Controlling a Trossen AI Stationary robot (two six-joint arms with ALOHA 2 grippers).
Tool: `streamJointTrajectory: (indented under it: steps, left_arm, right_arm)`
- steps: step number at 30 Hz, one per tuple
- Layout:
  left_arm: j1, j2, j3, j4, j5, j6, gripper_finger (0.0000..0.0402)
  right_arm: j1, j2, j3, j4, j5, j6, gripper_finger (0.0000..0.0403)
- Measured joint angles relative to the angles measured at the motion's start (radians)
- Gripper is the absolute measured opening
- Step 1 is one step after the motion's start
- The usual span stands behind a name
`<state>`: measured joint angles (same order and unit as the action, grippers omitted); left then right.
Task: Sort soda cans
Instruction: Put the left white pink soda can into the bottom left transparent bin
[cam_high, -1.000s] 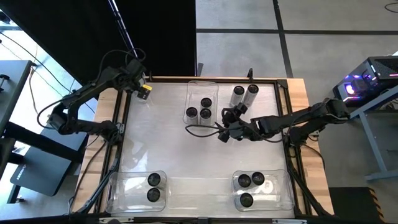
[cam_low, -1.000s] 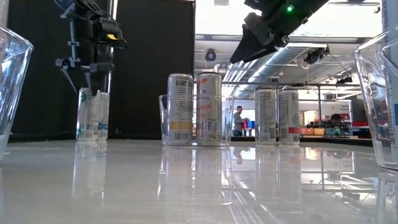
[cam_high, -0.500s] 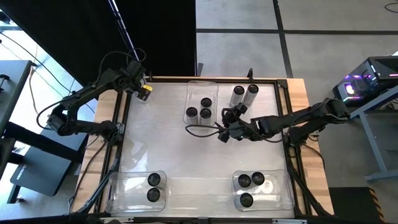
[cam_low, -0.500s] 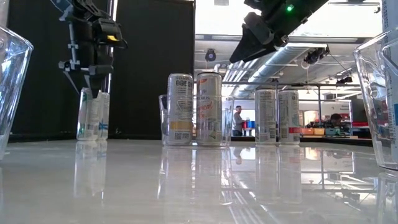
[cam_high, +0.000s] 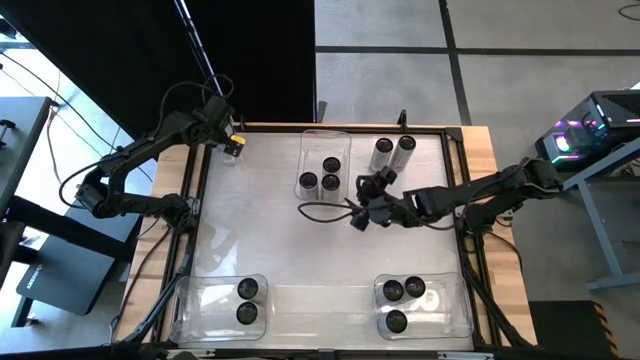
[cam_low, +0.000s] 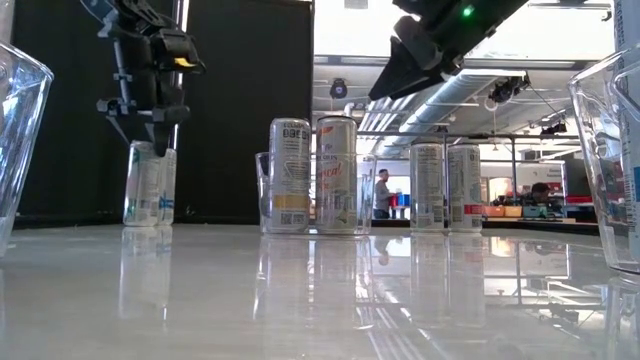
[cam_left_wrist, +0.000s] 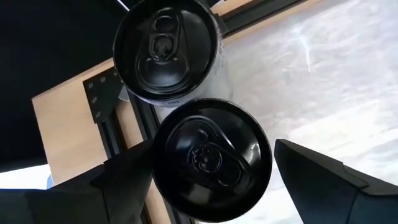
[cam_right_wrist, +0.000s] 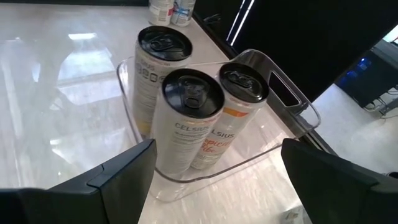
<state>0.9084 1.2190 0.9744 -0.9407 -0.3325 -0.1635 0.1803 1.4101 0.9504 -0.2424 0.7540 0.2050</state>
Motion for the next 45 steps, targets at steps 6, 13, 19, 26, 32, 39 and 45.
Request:
streamJointTrajectory:
  steps: [6,13,19,26,32,39,45]
  left_arm:
    - [0.000,0.000,-0.028,0.024,-0.011,0.009,0.0320]
    - [-0.008,-0.001,-0.030,0.013,0.003,0.022,0.0282]
    - [-0.009,-0.023,-0.030,-0.024,0.017,0.058,0.0252]
    - [-0.065,-0.142,0.026,-0.146,0.088,0.054,0.0251]
    - [-0.159,-0.257,0.111,-0.170,0.322,0.039,0.0251]
    - [-0.299,-0.322,0.215,-0.174,0.596,-0.021,0.0250]
    - [-0.498,-0.325,0.283,-0.186,0.641,-0.177,0.0250]
  right_arm:
    - [0.024,0.000,0.000,0.006,-0.003,0.000,0.0341]
    - [0.042,0.000,0.000,0.007,-0.002,0.013,0.0341]
    - [0.043,0.000,0.000,0.007,-0.002,0.041,0.0341]
    - [0.043,0.000,0.000,0.021,-0.002,0.040,0.0341]
    - [0.034,0.000,0.000,0.044,-0.002,0.030,0.0341]
    - [0.029,0.000,0.000,0.073,-0.002,0.022,0.0341]
    - [0.030,0.000,0.000,0.093,-0.002,0.020,0.0341]
